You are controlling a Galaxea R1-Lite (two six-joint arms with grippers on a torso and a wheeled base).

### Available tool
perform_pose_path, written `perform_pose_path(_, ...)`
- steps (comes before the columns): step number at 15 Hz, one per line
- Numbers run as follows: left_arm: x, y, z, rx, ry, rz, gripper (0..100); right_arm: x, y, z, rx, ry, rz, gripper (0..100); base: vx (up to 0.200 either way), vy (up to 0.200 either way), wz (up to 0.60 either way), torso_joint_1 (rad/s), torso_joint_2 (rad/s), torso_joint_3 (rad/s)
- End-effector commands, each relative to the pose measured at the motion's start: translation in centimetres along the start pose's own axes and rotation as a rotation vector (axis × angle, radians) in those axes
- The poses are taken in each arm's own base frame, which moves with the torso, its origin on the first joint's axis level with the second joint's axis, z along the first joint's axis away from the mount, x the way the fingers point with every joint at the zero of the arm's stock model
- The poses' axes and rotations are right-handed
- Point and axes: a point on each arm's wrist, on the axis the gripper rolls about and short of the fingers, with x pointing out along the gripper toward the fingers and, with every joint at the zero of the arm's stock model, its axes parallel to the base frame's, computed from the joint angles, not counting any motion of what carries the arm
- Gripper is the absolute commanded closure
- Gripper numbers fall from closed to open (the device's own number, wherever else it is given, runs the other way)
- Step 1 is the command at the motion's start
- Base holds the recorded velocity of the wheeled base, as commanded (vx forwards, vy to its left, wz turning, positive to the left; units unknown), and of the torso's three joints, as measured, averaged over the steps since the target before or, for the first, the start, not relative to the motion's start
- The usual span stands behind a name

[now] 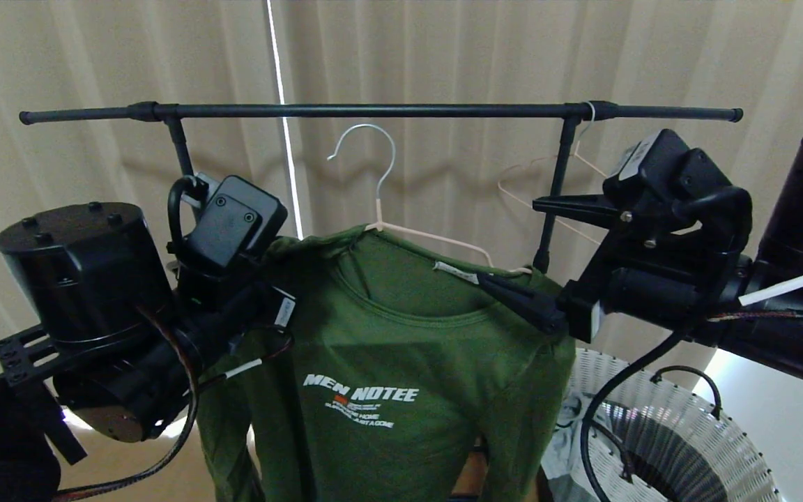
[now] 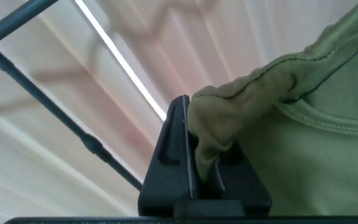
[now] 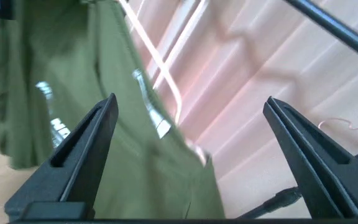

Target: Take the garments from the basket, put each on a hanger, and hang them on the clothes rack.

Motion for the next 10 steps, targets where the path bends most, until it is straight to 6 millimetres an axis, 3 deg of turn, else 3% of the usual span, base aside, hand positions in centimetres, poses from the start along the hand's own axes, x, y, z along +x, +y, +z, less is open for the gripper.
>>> perform_pose_path(1,-0.8,-0.5,0.6,-0.004,-0.028,-0.027,100,1.3,0.2,-0.7,0.001,0.034,-0.004,0,0.000,0.000,0.00,0.000,0.00,0.000)
perform_pose_path(9,-1.7,-2.0,1.3,-0.001,-0.058,-0.089,100,2.2,0.8,-1.0,-0.057,0.055,0.000,0,0.000,0.000,0.00,0.000,0.00,0.000)
perform_pose_path(10,-1.9,-1.9,1.1,0.001,-0.055,-0.090,100,2.1,0.8,-1.0,-0.055,0.056,-0.005,100,0.000,0.000,0.00,0.000,0.00,0.000)
